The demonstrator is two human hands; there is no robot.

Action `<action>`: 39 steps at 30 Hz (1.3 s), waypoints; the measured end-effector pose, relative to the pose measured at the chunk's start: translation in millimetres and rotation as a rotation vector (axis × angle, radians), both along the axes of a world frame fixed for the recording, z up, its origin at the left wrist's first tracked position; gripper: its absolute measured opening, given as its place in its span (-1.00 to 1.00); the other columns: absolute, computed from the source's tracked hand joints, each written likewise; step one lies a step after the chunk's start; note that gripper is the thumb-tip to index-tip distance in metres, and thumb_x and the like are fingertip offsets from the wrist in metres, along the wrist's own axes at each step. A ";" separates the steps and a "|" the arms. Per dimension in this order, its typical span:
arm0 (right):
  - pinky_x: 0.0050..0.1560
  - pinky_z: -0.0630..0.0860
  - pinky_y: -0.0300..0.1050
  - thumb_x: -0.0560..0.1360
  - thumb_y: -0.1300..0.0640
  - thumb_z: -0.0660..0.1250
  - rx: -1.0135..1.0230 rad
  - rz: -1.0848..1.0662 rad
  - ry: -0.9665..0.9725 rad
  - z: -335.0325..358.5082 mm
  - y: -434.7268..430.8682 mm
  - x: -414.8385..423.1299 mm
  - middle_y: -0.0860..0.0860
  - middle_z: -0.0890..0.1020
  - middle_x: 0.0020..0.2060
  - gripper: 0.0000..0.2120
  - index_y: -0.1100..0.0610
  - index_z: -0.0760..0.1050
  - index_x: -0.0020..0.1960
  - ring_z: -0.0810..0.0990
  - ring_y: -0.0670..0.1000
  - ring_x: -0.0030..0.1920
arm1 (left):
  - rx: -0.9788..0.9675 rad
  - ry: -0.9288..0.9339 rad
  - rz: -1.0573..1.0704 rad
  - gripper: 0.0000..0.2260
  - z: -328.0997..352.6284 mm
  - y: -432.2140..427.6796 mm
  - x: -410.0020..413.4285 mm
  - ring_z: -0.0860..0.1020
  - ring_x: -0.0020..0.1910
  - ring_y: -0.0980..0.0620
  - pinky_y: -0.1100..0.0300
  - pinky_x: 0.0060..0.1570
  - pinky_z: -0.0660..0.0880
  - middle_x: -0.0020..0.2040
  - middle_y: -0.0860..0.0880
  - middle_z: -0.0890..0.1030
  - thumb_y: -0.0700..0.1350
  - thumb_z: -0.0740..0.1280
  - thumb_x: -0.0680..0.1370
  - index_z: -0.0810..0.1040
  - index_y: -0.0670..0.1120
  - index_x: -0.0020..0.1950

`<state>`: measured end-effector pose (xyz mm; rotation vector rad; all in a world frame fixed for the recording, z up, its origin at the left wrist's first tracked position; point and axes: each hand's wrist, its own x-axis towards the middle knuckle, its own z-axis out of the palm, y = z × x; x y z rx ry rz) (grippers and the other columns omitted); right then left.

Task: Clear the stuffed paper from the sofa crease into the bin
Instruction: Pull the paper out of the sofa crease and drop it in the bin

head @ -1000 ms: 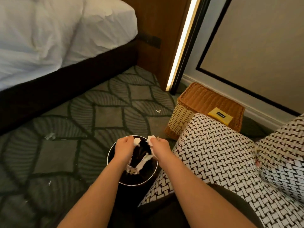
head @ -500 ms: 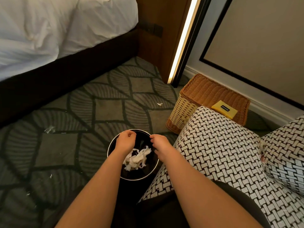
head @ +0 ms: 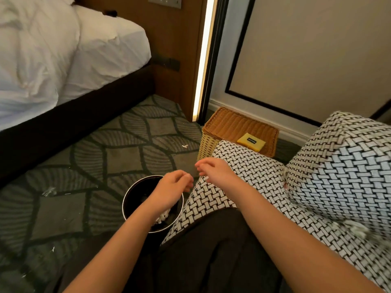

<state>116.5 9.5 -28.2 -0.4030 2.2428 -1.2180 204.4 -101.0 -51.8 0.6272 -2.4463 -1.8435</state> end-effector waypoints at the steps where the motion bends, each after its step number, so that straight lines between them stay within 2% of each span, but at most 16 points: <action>1: 0.12 0.48 -0.10 0.58 0.15 0.15 0.000 -0.013 0.018 3.5 17.3 1.0 -0.03 0.58 0.01 -0.80 0.08 0.53 0.09 0.54 -0.06 0.05 | -0.018 0.007 -0.055 -0.82 7.8 8.7 -1.3 0.58 -0.10 0.03 0.40 -0.21 0.44 -0.14 -0.01 0.60 -0.14 0.16 0.59 0.54 -0.09 -0.08; 3: 0.12 0.49 -0.09 0.58 0.13 0.16 0.007 -0.050 0.030 3.7 47.8 2.9 -0.06 0.58 0.00 -0.82 0.04 0.52 0.08 0.54 -0.10 0.01 | -0.053 0.015 -0.146 -0.81 19.3 21.9 -3.9 0.59 -0.05 0.00 0.15 -0.02 0.51 -0.12 -0.02 0.62 -0.08 0.17 0.58 0.56 -0.04 -0.11; 5: 0.12 0.49 -0.08 0.57 0.10 0.19 0.008 -0.117 0.046 2.0 87.6 6.6 -0.08 0.59 -0.01 -0.85 0.01 0.52 0.05 0.54 -0.11 0.01 | -0.096 0.027 -0.254 -0.79 31.2 44.3 -9.5 0.58 -0.03 0.00 0.02 0.11 0.48 -0.09 -0.04 0.62 -0.04 0.16 0.58 0.57 -0.03 -0.10; 8: 0.17 0.49 -0.04 0.57 0.10 0.21 0.062 -0.221 0.053 -11.0 144.8 11.8 -0.06 0.58 0.01 -0.89 -0.03 0.50 0.01 0.55 -0.05 0.06 | -0.160 0.011 -0.413 -0.82 41.8 80.3 -16.1 0.53 0.01 0.07 0.05 0.17 0.43 -0.06 0.06 0.58 0.01 0.14 0.59 0.52 0.05 -0.05; 12: 0.14 0.50 -0.10 0.55 0.17 0.21 0.127 -0.407 0.044 -39.7 211.8 16.8 -0.02 0.55 0.09 -0.84 0.05 0.48 0.11 0.52 -0.02 0.08 | -0.249 -0.101 -0.615 -0.73 45.2 128.8 -26.1 0.44 0.16 0.10 0.12 0.21 0.37 0.18 0.09 0.50 0.08 0.12 0.58 0.47 0.04 0.18; 13: 0.07 0.49 -0.18 0.55 0.18 0.21 0.154 -0.459 0.070 -46.8 223.6 17.9 -0.01 0.54 0.09 -0.79 0.10 0.47 0.18 0.51 -0.05 0.05 | -0.266 -0.130 -0.642 -0.72 45.4 138.1 -28.9 0.43 0.17 0.09 0.14 0.19 0.36 0.20 0.08 0.48 0.08 0.12 0.58 0.46 0.02 0.21; 15: -0.22 0.47 -0.36 0.55 0.20 0.22 0.201 -0.546 0.127 -61.9 244.2 18.8 0.02 0.53 -0.02 -0.70 0.20 0.41 0.28 0.49 -0.10 -0.16 | -0.308 -0.160 -0.681 -0.72 43.1 156.8 -37.0 0.44 0.15 0.08 0.15 0.17 0.39 0.22 0.05 0.48 0.07 0.13 0.58 0.45 0.00 0.22; 17: -0.45 0.41 -0.39 0.54 0.21 0.24 0.234 -0.602 0.146 -76.6 256.8 16.7 0.09 0.49 -0.07 -0.62 0.22 0.36 0.34 0.40 -0.11 -0.34 | -0.371 -0.182 -0.694 -0.70 38.2 172.1 -47.0 0.46 0.19 0.03 0.11 0.19 0.41 0.26 0.03 0.46 0.05 0.14 0.58 0.43 -0.02 0.26; 18: -0.40 0.45 -0.36 0.54 0.19 0.25 0.247 -0.617 0.152 -82.1 258.6 14.7 0.12 0.47 -0.03 -0.58 0.20 0.33 0.37 0.40 -0.10 -0.31 | -0.416 -0.187 -0.693 -0.68 34.5 178.5 -52.7 0.44 0.24 0.01 0.10 0.22 0.38 0.30 0.00 0.44 0.04 0.15 0.58 0.40 -0.04 0.30; 20: -0.01 0.56 -0.13 0.54 0.07 0.25 0.336 -0.615 0.198 -91.2 257.3 7.8 0.11 0.43 0.13 -0.52 0.15 0.28 0.41 0.46 -0.04 -0.03 | -0.499 -0.209 -0.684 -0.64 24.6 190.0 -65.8 0.34 0.33 -0.02 0.11 0.27 0.29 0.37 -0.04 0.35 0.00 0.16 0.59 0.34 -0.06 0.36; 22: 0.27 0.40 0.02 0.53 -0.10 0.20 0.593 -0.575 0.308 -97.1 249.3 0.1 0.07 0.42 0.26 -0.48 0.08 0.25 0.42 0.39 0.02 0.24 | -0.641 -0.265 -0.690 -0.62 14.1 196.3 -77.1 0.29 0.36 -0.06 0.05 0.30 0.26 0.39 -0.08 0.31 -0.01 0.17 0.58 0.31 -0.08 0.38; 24: 0.25 0.34 -0.03 0.53 -0.22 0.10 0.820 -0.552 0.364 -98.8 239.9 -7.3 0.05 0.40 0.29 -0.46 0.04 0.25 0.41 0.35 0.03 0.29 | -0.862 -0.309 -0.716 -0.59 3.3 198.2 -88.6 0.28 0.36 -0.11 -0.03 0.33 0.25 0.38 -0.12 0.32 0.00 0.18 0.57 0.29 -0.10 0.38; 26: 0.19 0.33 -0.05 0.53 -0.26 0.03 0.904 -0.577 0.358 -98.7 231.7 -17.5 0.07 0.40 0.28 -0.47 0.05 0.30 0.36 0.35 0.06 0.27 | -0.948 -0.306 -0.705 -0.56 -7.4 196.5 -100.4 0.26 0.38 -0.14 -0.07 0.34 0.23 0.39 -0.14 0.31 0.00 0.19 0.56 0.26 -0.11 0.40; 32: 0.20 0.28 -0.01 0.51 -0.29 0.00 0.988 -0.577 0.229 -95.3 224.6 -50.7 0.12 0.42 0.28 -0.41 0.14 0.50 0.15 0.35 0.11 0.26 | -0.903 -0.257 -0.699 -0.41 -25.8 196.5 -128.8 0.15 0.45 -0.11 -0.08 0.39 0.15 0.48 -0.09 0.17 0.02 0.26 0.52 0.11 -0.04 0.48; 35: 0.26 0.23 0.02 0.50 -0.28 0.03 0.956 -0.578 0.158 -97.0 225.7 -62.0 0.13 0.38 0.33 -0.42 0.16 0.52 0.14 0.29 0.13 0.33 | -0.902 -0.242 -0.733 -0.35 -33.6 198.9 -147.1 0.08 0.48 -0.08 -0.08 0.42 0.09 0.51 -0.05 0.09 0.04 0.27 0.52 0.02 -0.02 0.51; 39: 0.25 0.24 0.02 0.50 -0.24 0.08 0.935 -0.620 0.141 -99.5 224.4 -67.4 0.13 0.41 0.31 -0.49 0.15 0.51 0.13 0.31 0.13 0.32 | -0.960 -0.186 -0.719 -0.34 -43.4 198.7 -163.7 0.06 0.48 -0.08 -0.08 0.41 0.06 0.51 -0.04 0.07 0.06 0.27 0.51 0.03 -0.01 0.51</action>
